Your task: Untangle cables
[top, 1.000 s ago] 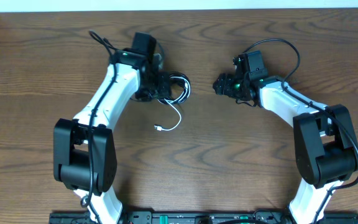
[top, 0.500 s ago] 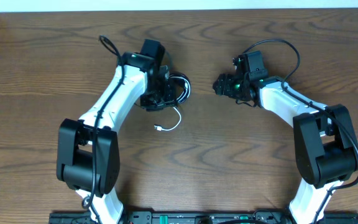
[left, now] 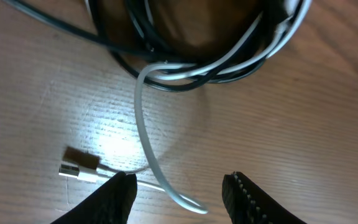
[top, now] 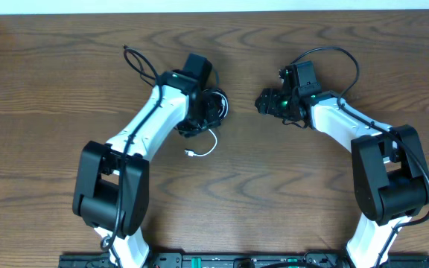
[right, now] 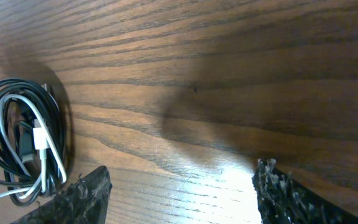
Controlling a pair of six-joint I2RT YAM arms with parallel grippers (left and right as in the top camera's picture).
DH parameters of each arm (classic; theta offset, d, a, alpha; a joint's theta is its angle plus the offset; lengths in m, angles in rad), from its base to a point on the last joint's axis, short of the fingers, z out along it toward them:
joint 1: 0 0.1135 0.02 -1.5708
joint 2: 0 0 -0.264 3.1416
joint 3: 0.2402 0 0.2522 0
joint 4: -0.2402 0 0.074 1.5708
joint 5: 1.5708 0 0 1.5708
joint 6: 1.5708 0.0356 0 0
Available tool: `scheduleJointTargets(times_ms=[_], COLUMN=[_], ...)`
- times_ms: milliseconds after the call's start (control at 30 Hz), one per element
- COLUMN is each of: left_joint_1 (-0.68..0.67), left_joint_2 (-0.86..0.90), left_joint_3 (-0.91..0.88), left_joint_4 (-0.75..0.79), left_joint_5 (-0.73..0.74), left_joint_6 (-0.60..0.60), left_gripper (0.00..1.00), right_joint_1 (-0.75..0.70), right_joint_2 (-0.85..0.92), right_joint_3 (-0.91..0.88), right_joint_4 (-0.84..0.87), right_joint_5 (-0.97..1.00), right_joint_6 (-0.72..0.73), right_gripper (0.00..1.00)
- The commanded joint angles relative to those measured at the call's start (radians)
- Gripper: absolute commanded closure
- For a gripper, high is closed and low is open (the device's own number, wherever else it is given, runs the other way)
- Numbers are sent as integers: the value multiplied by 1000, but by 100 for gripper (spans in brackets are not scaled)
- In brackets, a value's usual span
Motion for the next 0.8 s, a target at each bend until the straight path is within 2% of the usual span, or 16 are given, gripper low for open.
scheduleJointTargets(times_ms=[0,133,200,367,400,467,500,633,767], left_joint_1=[-35,-56,-63,-88,-93,-102,-104,-96,-61], left_joint_2=[-14,-13,-13,-13,-13,-13,-13,-64,-212], left_joint_3=[-42,-74,-85,-138,-148,-153,-153,-118,-94], left_joint_4=[5,40,69,158,168,171,172,171,196], left_joint_5=[-60,-89,-89,-95,-95,-95,-95,-50,-34], left_joint_6=[-64,-64,-65,-71,-71,-70,-70,-58,-50], left_gripper=[51,51,57,62,68,89,92,92,93], right_joint_1=[13,14,14,14,14,14,15,15,15], right_joint_2=[-27,-27,-27,-27,-27,-27,-27,-27,-27], right_joint_3=[-6,-6,-6,-6,-6,-6,-6,-6,-6], right_joint_4=[-3,-3,-4,-4,-4,-5,-5,-6,-6], right_joint_5=[11,14,14,14,15,20,22,22,22], right_joint_6=[-14,-14,-14,-14,-14,-14,-14,-15,-14], right_gripper=[29,29,29,29,29,29,29,29,29])
